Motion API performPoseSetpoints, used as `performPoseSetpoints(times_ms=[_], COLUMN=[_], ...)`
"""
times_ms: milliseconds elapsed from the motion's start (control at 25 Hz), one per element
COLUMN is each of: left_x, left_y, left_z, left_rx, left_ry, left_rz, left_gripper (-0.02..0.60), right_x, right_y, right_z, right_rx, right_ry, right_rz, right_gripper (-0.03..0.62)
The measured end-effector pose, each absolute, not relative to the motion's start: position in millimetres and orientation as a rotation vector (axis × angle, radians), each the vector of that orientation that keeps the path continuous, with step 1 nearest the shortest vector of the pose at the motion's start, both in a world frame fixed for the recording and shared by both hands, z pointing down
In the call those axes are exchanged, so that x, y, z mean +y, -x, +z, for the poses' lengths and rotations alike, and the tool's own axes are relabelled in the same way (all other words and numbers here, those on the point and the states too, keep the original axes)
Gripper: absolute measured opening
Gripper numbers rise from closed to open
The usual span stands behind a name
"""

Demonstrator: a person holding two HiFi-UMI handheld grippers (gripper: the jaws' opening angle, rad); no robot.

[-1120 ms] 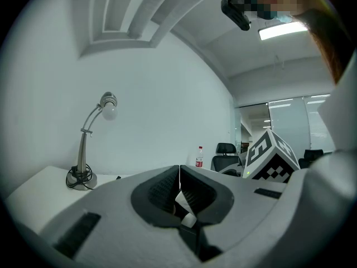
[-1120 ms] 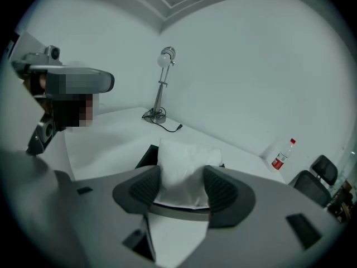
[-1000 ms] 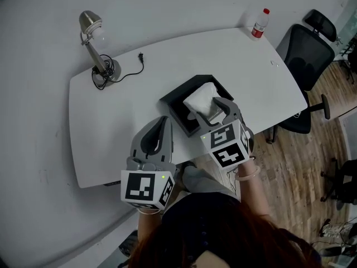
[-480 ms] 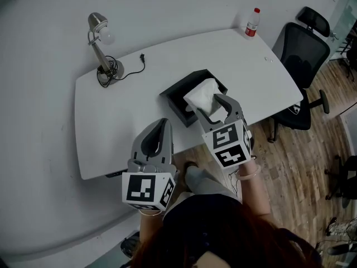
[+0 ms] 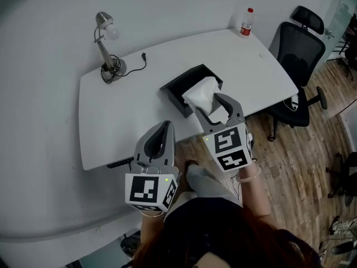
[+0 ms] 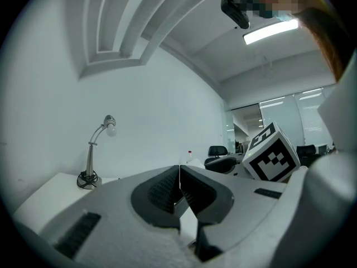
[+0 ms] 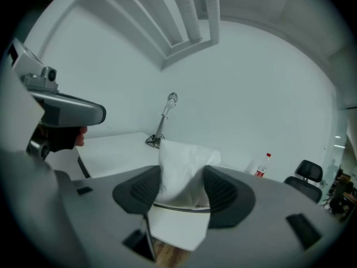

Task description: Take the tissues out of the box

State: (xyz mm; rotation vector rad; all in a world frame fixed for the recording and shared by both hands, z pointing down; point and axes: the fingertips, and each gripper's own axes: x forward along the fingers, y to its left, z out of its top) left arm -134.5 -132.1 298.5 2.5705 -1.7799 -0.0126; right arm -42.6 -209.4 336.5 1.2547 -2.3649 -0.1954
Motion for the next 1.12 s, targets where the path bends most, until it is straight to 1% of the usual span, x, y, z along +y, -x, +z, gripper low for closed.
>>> performPoseSetpoints(times_ms=[440, 1120], left_x=[-97, -84], left_y=[123, 92], left_z=[297, 291], left_rx=[-1.744, -1.751], left_ry=[-2.593, -2.604], left_rz=[-0.033, -0.048], left_gripper=[0.026, 0.026], right_x=[-172, -139], right_y=[35, 8], right_z=[320, 309], right_rx=[-2.422, -2.473], right_ry=[-1.357, -1.371], right_rz=[-0.253, -0.303], right_gripper=[0.255, 0.252])
